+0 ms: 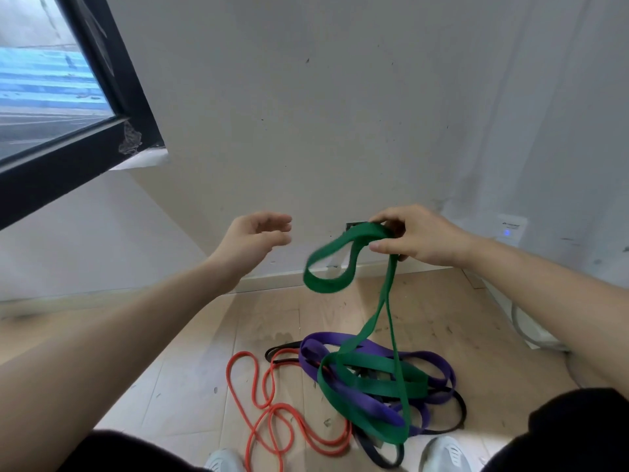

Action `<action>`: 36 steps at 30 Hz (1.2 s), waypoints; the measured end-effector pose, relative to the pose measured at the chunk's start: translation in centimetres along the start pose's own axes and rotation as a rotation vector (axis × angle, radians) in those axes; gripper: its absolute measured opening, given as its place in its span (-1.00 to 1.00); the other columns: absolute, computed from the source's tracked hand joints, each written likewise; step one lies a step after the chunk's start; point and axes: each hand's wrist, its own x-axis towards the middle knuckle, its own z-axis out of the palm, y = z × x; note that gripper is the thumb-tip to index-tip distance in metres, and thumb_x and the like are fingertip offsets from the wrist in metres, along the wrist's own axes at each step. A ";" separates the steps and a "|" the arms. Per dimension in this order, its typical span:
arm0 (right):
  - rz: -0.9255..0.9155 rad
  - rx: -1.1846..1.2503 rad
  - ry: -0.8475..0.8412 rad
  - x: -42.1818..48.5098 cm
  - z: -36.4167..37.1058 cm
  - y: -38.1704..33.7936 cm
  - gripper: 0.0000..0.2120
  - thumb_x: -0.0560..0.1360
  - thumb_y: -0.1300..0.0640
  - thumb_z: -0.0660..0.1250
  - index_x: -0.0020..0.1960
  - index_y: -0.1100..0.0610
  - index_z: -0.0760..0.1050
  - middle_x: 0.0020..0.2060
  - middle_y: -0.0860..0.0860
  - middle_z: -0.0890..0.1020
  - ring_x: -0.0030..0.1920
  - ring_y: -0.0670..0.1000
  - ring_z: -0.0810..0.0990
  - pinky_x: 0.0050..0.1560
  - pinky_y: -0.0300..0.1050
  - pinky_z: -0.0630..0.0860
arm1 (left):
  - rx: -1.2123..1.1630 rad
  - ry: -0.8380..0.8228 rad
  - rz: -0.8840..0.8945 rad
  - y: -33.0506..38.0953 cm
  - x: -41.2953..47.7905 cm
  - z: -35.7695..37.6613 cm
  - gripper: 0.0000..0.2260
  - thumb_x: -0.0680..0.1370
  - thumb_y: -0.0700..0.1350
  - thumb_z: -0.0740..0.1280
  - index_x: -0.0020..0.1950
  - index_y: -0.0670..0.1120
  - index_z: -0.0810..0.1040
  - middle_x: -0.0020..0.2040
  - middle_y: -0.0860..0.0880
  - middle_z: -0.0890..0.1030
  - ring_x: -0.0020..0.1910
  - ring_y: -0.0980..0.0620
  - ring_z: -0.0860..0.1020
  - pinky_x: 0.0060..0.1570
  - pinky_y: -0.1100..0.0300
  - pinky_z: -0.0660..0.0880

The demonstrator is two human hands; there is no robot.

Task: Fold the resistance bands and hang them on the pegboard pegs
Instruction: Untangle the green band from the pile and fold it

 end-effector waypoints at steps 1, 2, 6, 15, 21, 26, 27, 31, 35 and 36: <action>-0.019 -0.006 -0.003 0.0 0.2 -0.3 -0.71 0.50 0.12 0.49 0.20 0.14 0.60 -0.13 0.09 0.69 -0.15 0.10 0.68 -0.13 0.01 0.68 | 0.032 -0.037 0.036 0.0 -0.2 0.3 -0.70 0.57 -0.19 0.43 0.29 -0.02 0.61 0.16 0.05 0.68 0.18 0.10 0.62 0.29 0.07 0.53; -0.034 -0.015 -0.011 0.0 0.5 -0.7 -0.70 0.49 0.12 0.50 0.20 0.13 0.61 -0.11 0.06 0.70 -0.14 0.05 0.69 -0.09 -0.03 0.68 | 0.077 -0.086 0.081 0.1 -0.3 0.6 -0.66 0.56 -0.16 0.45 0.33 -0.01 0.59 0.19 0.07 0.66 0.19 0.13 0.61 0.31 0.08 0.52; -0.094 -0.048 -0.027 0.0 1.3 -1.7 -0.69 0.45 0.08 0.53 0.17 0.09 0.62 -0.09 -0.01 0.71 -0.09 -0.04 0.68 -0.01 -0.13 0.63 | 0.357 -0.280 0.254 0.3 -0.6 2.8 -0.38 0.48 0.05 0.52 0.50 0.04 0.42 0.37 0.12 0.54 0.35 0.15 0.48 0.36 0.13 0.44; -0.137 -0.035 -0.087 -0.1 2.2 -3.1 -0.68 0.37 0.13 0.59 0.07 0.12 0.59 -0.14 0.00 0.68 -0.12 -0.02 0.65 -0.09 -0.19 0.59 | 0.331 -0.329 0.317 1.4 -0.7 3.8 -0.57 0.38 0.24 0.53 0.04 -0.04 0.66 -0.13 -0.12 0.70 -0.13 -0.13 0.66 -0.02 -0.23 0.57; -0.023 0.003 -0.238 0.1 4.0 -1.8 -0.72 0.37 0.15 0.58 0.02 0.14 0.58 -0.09 0.09 0.66 -0.09 0.01 0.65 -0.09 -0.14 0.56 | 0.112 -0.281 0.276 2.3 -0.9 3.2 -0.75 0.45 -0.05 0.56 0.06 -0.12 0.67 -0.06 -0.15 0.72 -0.03 -0.16 0.67 0.11 -0.15 0.60; 0.072 0.189 -0.245 0.2 5.4 -1.1 -0.84 0.42 0.18 0.54 -0.05 0.17 0.61 -0.08 0.16 0.66 -0.09 -0.05 0.62 -0.02 -0.21 0.50 | -0.104 -0.233 0.269 2.7 -1.0 2.2 -0.80 0.50 -0.13 0.51 0.07 -0.16 0.64 -0.14 -0.01 0.67 -0.13 0.07 0.63 -0.02 0.16 0.57; 0.071 0.197 -0.252 0.3 5.4 -1.1 -0.82 0.42 0.20 0.54 -0.03 0.20 0.62 -0.06 0.17 0.66 -0.10 -0.06 0.62 -0.02 -0.21 0.50 | -0.150 -0.218 0.268 2.8 -1.0 2.0 -0.82 0.50 -0.14 0.50 0.06 -0.15 0.64 -0.16 0.02 0.66 -0.13 0.09 0.62 -0.01 0.17 0.55; 0.073 0.196 -0.289 0.5 5.6 -1.1 -0.79 0.40 0.18 0.56 -0.04 0.21 0.60 -0.12 0.07 0.65 -0.10 -0.06 0.63 -0.02 -0.21 0.50 | -0.264 -0.150 0.320 3.3 -0.8 1.1 -0.81 0.47 -0.10 0.50 0.05 -0.10 0.64 -0.15 0.05 0.67 -0.10 0.10 0.62 0.04 0.22 0.56; 0.062 0.177 -0.256 1.0 4.9 -1.5 -0.72 0.39 0.16 0.57 0.00 0.24 0.59 -0.10 0.06 0.63 -0.07 -0.05 0.61 0.01 -0.18 0.49 | -0.362 -0.085 0.332 3.3 -0.4 0.3 -0.69 0.41 -0.02 0.53 0.08 -0.11 0.65 -0.13 0.03 0.66 -0.11 0.08 0.61 0.06 0.17 0.56; 0.054 0.167 -0.250 1.0 4.5 -1.6 -0.72 0.38 0.15 0.58 0.01 0.22 0.60 -0.10 0.06 0.63 -0.07 -0.06 0.61 0.00 -0.21 0.49 | -0.375 -0.078 0.329 3.3 -0.3 0.0 -0.68 0.39 0.01 0.52 0.07 -0.10 0.66 -0.14 0.04 0.66 -0.12 0.07 0.60 0.06 0.18 0.55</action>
